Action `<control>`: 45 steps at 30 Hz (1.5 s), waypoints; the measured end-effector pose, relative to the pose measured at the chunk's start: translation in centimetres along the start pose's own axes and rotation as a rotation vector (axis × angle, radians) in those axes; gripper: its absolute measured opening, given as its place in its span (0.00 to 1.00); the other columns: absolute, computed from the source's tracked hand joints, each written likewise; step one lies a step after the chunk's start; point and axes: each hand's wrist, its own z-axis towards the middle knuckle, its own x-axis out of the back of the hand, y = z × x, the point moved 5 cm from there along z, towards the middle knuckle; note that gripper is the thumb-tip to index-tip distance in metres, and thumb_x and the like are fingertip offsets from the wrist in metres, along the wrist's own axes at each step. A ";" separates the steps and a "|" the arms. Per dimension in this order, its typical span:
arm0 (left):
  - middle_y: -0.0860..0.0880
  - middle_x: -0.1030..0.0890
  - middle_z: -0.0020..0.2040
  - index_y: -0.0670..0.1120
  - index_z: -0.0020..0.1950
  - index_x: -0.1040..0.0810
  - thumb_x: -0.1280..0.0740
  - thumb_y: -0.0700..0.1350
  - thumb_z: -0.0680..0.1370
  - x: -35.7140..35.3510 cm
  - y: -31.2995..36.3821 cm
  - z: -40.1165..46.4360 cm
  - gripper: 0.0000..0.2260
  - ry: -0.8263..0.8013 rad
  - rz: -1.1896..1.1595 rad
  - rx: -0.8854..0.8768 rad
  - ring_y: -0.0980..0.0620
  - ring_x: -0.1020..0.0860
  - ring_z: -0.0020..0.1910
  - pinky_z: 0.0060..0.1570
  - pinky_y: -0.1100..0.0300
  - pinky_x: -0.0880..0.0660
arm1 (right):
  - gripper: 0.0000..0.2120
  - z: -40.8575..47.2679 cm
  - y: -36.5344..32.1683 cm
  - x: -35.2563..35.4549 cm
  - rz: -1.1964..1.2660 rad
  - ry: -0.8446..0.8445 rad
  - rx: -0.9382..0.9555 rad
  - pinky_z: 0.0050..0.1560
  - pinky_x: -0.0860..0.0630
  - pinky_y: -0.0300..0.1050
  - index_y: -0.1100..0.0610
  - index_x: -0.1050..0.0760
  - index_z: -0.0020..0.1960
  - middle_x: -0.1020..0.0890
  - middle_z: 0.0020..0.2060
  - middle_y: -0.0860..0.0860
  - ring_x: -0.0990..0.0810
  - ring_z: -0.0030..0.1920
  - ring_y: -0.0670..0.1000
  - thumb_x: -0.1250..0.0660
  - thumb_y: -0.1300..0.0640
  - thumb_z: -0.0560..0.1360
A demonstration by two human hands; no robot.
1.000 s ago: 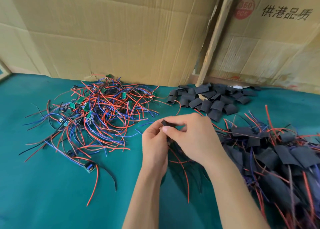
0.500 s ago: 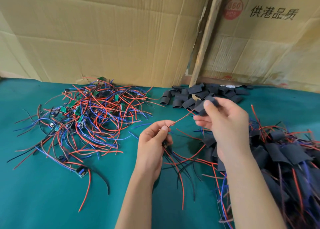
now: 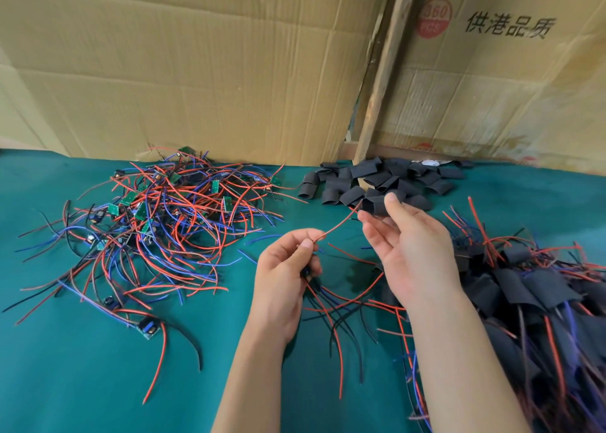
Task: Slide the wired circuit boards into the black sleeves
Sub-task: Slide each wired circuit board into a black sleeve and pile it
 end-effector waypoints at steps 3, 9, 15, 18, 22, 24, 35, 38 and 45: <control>0.51 0.23 0.37 0.46 0.43 0.14 0.39 0.33 0.82 0.0 0.1 0.0 0.17 -0.007 -0.001 0.000 0.55 0.30 0.30 0.39 0.57 0.36 | 0.06 0.1 0.0 0.3 0.029 0.018 -0.005 0.36 0.19 0.38 0.62 0.28 0.49 0.18 0.26 0.50 0.12 0.39 0.54 0.32 0.60 0.82; 0.52 0.24 0.37 0.47 0.43 0.14 0.39 0.34 0.82 -0.1 0.1 -0.1 0.17 -0.024 0.019 0.003 0.54 0.30 0.31 0.39 0.57 0.36 | 0.07 0.0 0.6 0.3 0.060 0.014 -0.055 0.36 0.19 0.38 0.63 0.27 0.48 0.17 0.26 0.50 0.12 0.38 0.53 0.32 0.61 0.81; 0.51 0.24 0.37 0.46 0.44 0.15 0.39 0.34 0.82 -0.1 0.3 -0.2 0.16 0.006 0.012 0.013 0.54 0.30 0.31 0.39 0.57 0.35 | 0.07 -0.2 0.7 -0.3 -0.028 -0.064 -0.083 0.30 0.22 0.38 0.58 0.25 0.47 0.20 0.32 0.51 0.13 0.36 0.52 0.27 0.58 0.78; 0.51 0.24 0.37 0.44 0.49 0.16 0.39 0.34 0.82 -0.1 0.4 -0.4 0.12 0.031 0.012 0.010 0.54 0.29 0.31 0.40 0.58 0.34 | 0.06 -0.5 1.4 -0.7 -0.173 -0.122 -0.129 0.26 0.26 0.37 0.56 0.23 0.47 0.18 0.34 0.48 0.15 0.34 0.50 0.26 0.58 0.76; 0.46 0.23 0.45 0.43 0.55 0.21 0.37 0.34 0.82 -0.1 0.7 -0.6 0.08 0.048 0.042 -0.015 0.53 0.27 0.31 0.38 0.61 0.30 | 0.07 -1.0 2.7 -1.3 -0.289 -0.206 -0.139 0.30 0.24 0.37 0.55 0.23 0.44 0.17 0.37 0.49 0.18 0.33 0.49 0.25 0.61 0.75; 0.43 0.25 0.47 0.44 0.56 0.23 0.38 0.33 0.82 -0.1 0.8 -0.6 0.09 0.047 0.050 -0.017 0.53 0.27 0.30 0.34 0.63 0.30 | 0.06 -1.1 3.0 -1.5 -0.369 -0.222 -0.106 0.30 0.24 0.37 0.58 0.21 0.49 0.16 0.37 0.51 0.19 0.33 0.48 0.25 0.64 0.75; 0.41 0.21 0.61 0.44 0.62 0.25 0.44 0.28 0.66 -0.4 0.6 -0.6 0.27 -0.024 0.091 -0.012 0.43 0.19 0.52 0.50 0.52 0.21 | 0.09 -0.5 2.9 -0.9 -0.616 -0.175 0.121 0.28 0.27 0.34 0.56 0.19 0.43 0.16 0.29 0.47 0.23 0.27 0.43 0.26 0.69 0.73; 0.44 0.18 0.58 0.45 0.63 0.24 0.43 0.20 0.72 -0.2 0.3 -0.6 0.28 -0.032 0.112 -0.022 0.46 0.17 0.50 0.54 0.57 0.21 | 0.09 -0.2 2.5 -0.4 -0.508 -0.150 0.130 0.29 0.28 0.35 0.58 0.19 0.44 0.18 0.29 0.48 0.24 0.27 0.44 0.26 0.71 0.73; 0.40 0.18 0.52 0.41 0.58 0.23 0.30 0.29 0.76 0.3 0.0 -0.4 0.14 0.075 0.110 -0.046 0.44 0.14 0.52 0.60 0.51 0.22 | 0.07 0.2 1.8 0.1 -0.409 -0.096 0.191 0.30 0.27 0.34 0.58 0.18 0.45 0.18 0.30 0.48 0.25 0.27 0.45 0.27 0.69 0.74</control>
